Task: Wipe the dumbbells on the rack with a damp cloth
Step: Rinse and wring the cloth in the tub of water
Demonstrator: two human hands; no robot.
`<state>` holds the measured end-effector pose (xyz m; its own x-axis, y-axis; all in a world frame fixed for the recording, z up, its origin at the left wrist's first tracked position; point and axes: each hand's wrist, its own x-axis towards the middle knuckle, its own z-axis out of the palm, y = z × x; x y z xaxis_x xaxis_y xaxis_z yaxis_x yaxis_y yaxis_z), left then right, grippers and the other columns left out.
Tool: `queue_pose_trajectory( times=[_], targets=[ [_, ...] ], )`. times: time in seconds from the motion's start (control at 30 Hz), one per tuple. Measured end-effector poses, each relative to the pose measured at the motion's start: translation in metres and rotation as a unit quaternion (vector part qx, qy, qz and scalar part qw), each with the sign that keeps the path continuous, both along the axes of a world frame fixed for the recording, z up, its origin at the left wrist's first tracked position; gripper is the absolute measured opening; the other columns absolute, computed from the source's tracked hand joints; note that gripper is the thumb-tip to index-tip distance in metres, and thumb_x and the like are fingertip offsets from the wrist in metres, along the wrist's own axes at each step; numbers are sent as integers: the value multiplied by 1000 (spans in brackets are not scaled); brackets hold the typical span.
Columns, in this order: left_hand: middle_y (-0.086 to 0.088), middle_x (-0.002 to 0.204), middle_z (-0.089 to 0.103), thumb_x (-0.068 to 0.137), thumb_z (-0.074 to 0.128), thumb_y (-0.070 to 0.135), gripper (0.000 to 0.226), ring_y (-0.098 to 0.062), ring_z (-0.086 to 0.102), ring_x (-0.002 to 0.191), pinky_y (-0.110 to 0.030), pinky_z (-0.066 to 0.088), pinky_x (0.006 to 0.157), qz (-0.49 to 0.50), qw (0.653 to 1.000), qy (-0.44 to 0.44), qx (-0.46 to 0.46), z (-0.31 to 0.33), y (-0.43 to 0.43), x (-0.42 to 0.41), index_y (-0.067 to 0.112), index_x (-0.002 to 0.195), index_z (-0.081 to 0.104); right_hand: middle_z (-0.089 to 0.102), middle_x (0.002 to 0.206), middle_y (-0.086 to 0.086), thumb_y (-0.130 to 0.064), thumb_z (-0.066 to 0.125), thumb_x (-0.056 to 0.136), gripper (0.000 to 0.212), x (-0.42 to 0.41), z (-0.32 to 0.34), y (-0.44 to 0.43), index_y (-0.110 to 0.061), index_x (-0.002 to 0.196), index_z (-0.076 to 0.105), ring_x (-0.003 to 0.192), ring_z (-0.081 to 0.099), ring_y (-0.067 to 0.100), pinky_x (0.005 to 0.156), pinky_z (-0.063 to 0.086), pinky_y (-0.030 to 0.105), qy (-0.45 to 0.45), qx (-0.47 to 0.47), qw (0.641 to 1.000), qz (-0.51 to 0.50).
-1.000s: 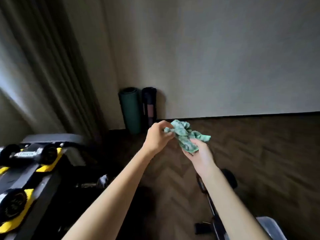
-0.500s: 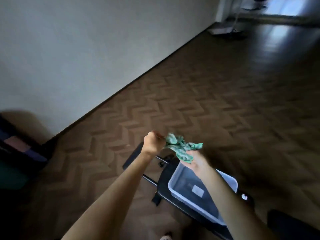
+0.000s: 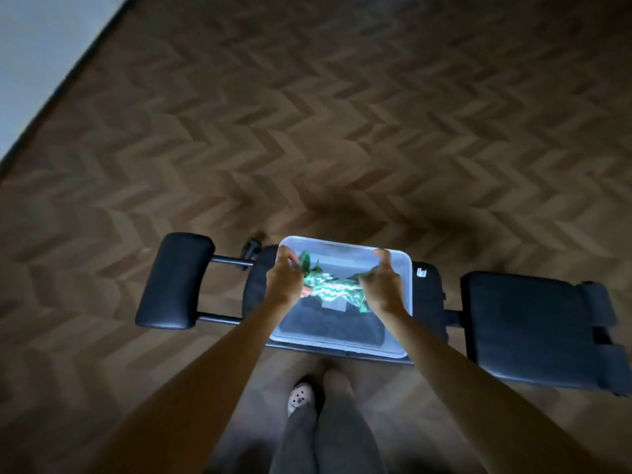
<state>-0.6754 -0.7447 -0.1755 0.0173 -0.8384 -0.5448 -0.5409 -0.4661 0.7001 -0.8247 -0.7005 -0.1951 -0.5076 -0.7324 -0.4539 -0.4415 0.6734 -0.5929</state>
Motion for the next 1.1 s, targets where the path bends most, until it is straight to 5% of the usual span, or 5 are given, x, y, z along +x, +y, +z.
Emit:
queue_pose_trajectory(
  times=[0.23,0.6,0.77,0.93,1.1],
  targets=[
    [-19,112,65,91,49,4,18,-32,60,107,-31,45,86,-84,992,-72,54,-119,-27,-11,3,99,65,69,109,12,6,41,84,35,-1,-112,-15,-5,97,71,109,61,27,95,43,29,-30,28,995,88],
    [-22,141,37,90,46,-6,60,-30,45,126,-30,41,96,-284,930,-170,158,-210,-43,-39,-5,143,19,47,135,13,-2,38,94,38,-7,-195,-39,-6,129,51,123,47,27,92,39,29,-11,195,954,228],
    [-11,90,53,80,60,15,12,-28,58,95,-28,42,66,-218,950,-219,53,-205,-50,-34,8,74,53,55,66,11,-2,46,89,38,-29,-201,-52,-12,52,48,70,51,23,54,34,26,-37,90,993,61],
    [-11,74,51,83,57,19,33,-28,55,78,-28,33,62,-281,942,-181,-1,-192,-44,-42,14,56,40,57,83,6,-3,48,87,19,-31,-184,-40,-14,95,61,67,47,17,57,32,26,-130,72,989,12],
    [-21,114,63,88,51,7,29,-32,58,109,-31,43,84,-364,915,-165,55,-201,-32,-45,0,115,58,64,109,17,1,56,85,39,-37,-173,-33,-9,123,58,90,62,26,66,45,21,-249,158,945,140]
  ],
)
